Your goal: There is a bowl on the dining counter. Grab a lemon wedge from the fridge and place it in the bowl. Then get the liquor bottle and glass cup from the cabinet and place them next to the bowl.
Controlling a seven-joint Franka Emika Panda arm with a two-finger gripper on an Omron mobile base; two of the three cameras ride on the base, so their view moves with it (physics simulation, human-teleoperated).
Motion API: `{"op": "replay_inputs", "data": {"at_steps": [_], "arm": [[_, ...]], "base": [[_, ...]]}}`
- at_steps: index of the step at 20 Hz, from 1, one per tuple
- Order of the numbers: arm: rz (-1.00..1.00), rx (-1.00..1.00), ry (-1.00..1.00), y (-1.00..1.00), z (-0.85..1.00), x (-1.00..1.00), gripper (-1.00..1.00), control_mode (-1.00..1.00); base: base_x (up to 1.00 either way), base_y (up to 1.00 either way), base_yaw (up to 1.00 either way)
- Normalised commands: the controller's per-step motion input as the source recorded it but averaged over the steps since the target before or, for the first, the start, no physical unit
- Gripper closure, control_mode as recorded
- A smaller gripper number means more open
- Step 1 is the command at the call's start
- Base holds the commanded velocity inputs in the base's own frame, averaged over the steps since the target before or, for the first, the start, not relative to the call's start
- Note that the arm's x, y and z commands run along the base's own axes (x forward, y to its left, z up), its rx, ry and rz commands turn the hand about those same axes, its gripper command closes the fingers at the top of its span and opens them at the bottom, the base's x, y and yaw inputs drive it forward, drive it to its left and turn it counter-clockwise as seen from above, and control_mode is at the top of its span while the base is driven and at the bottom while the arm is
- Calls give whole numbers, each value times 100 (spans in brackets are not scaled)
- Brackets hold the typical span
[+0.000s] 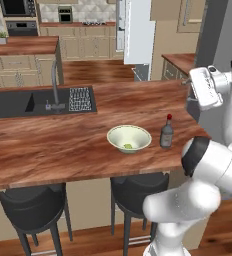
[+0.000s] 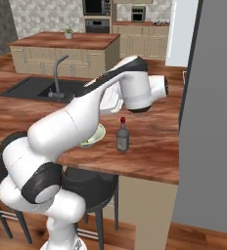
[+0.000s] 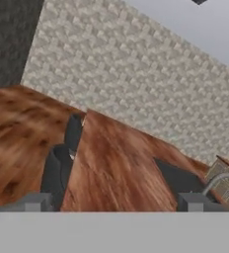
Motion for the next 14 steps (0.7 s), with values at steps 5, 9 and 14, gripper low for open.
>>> {"op": "replay_inputs", "data": {"at_steps": [5,9,14], "arm": [[-4,-19,-18,33,51,-100,-100,-100],[-2,-27,-17,65,11,-93,-100,-100],[10,-31,-2,46,-17,-25,-100,-100]], "base": [[0,0,0],[0,0,0],[0,0,0]]}}
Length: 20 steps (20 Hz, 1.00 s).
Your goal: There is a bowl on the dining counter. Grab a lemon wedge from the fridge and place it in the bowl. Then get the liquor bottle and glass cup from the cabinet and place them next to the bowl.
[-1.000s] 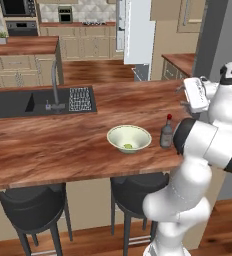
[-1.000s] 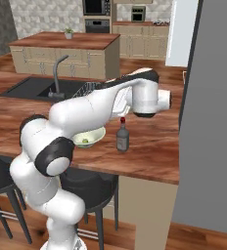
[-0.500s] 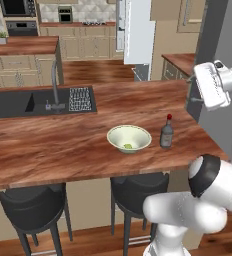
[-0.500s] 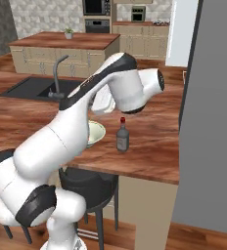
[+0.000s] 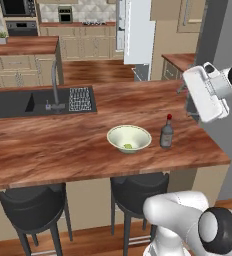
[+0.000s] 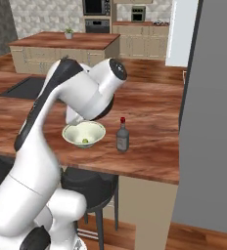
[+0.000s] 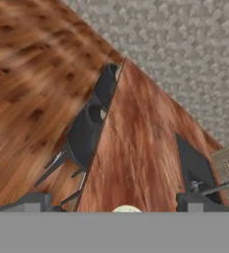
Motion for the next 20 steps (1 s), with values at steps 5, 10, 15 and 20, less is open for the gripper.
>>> {"op": "replay_inputs", "data": {"at_steps": [5,10,15,20], "arm": [[11,-30,3,33,-20,-5,-100,-100],[3,-4,0,0,-4,-13,-100,100],[0,0,0,0,0,0,-100,100],[0,0,0,0,0,0,-100,100]], "base": [[0,0,0],[-76,17,21],[-68,74,46],[-8,71,72]]}}
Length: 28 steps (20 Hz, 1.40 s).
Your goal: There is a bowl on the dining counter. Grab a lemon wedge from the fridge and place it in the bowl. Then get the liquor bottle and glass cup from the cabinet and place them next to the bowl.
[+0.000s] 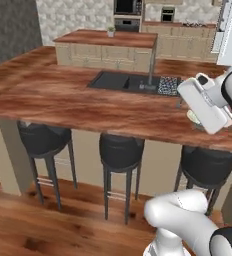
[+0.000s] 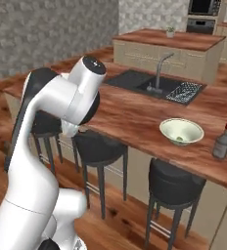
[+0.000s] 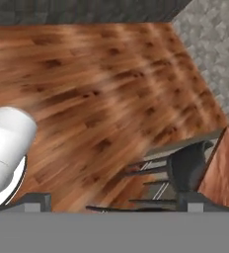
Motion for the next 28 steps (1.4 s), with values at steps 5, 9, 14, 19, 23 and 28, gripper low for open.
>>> {"op": "replay_inputs", "data": {"at_steps": [5,9,14,19,23,28], "arm": [[0,0,0,0,0,0,-100,100],[0,0,0,0,0,0,-100,100],[0,0,0,0,0,0,-100,100],[0,0,0,0,0,0,-100,100],[0,0,0,0,0,0,-100,100],[0,0,0,0,0,0,-100,100]], "base": [[0,54,76],[14,38,77],[41,43,67],[82,52,50],[100,64,32],[100,56,20]]}}
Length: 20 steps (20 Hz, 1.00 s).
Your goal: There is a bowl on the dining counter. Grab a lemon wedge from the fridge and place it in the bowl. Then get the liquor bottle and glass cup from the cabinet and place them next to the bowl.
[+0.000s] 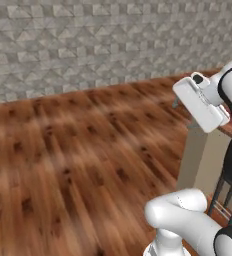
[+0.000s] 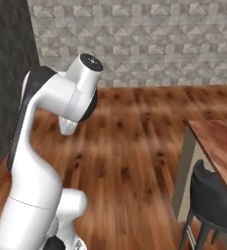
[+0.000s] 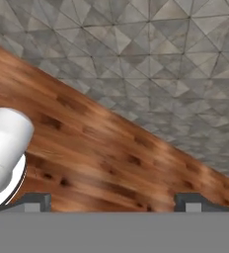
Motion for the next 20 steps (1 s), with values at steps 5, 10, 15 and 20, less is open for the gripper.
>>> {"op": "replay_inputs", "data": {"at_steps": [5,10,15,20], "arm": [[0,0,0,0,0,0,-100,100],[0,0,0,0,0,0,-100,100],[0,0,0,0,0,0,-100,100],[0,0,0,0,0,0,-100,100]], "base": [[100,53,1],[100,47,-33],[99,52,-62],[93,56,-67]]}}
